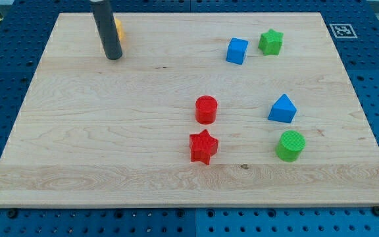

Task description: Push the yellow blocks to the top left side of the board

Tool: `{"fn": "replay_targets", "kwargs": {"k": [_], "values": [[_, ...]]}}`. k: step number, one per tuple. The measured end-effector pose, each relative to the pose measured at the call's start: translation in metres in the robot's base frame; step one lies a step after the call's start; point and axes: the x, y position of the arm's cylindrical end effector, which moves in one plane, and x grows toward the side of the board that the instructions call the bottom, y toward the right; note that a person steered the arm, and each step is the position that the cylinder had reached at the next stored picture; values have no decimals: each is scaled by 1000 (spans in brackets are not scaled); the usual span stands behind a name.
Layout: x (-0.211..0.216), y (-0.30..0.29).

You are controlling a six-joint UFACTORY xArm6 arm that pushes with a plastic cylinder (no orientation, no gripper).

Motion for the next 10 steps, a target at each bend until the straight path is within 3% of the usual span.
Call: {"fn": "replay_targets", "kwargs": {"k": [5,10], "values": [[48,10],[48,43]]}}
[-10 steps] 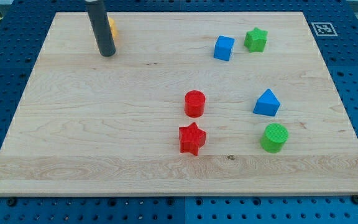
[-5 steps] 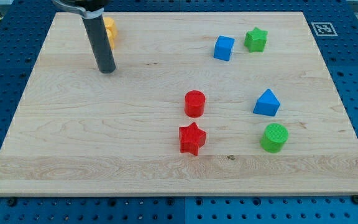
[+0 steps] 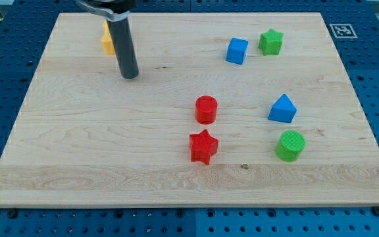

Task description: Push the yellow blocks to the top left side of the board

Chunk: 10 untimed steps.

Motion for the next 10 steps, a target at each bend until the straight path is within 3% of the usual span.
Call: {"fn": "replay_targets", "kwargs": {"k": [4,8,10], "values": [[4,20],[11,96],[40,130]]}}
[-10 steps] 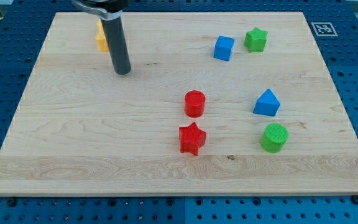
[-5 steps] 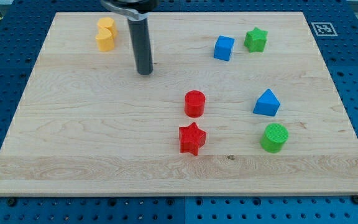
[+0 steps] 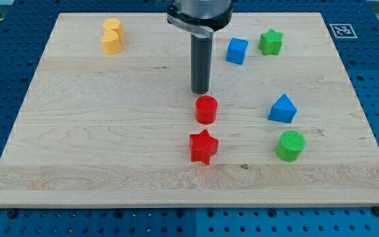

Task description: Push the yellow blocks to the top left side of the board

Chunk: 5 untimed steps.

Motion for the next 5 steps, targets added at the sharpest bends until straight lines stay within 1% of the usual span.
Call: {"fn": "replay_targets", "kwargs": {"k": [1,2,3,4,5], "values": [[-5,-11],[-48,-69],[-107,-115],[-150,-125],[-167,-164]]}}
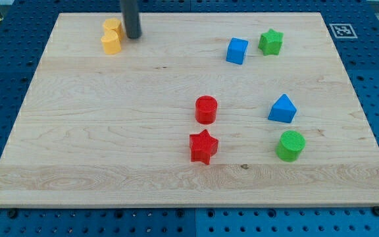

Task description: Push the yellow blocks to the top left side of the board

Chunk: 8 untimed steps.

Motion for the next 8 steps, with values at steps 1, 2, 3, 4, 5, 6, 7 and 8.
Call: {"fn": "replay_targets", "kwargs": {"k": [1,2,3,4,5,6,7,8], "values": [[-16,-41],[-21,-41],[-17,17],[20,31],[37,12],[48,3],[50,-24],[59,-5]]}}
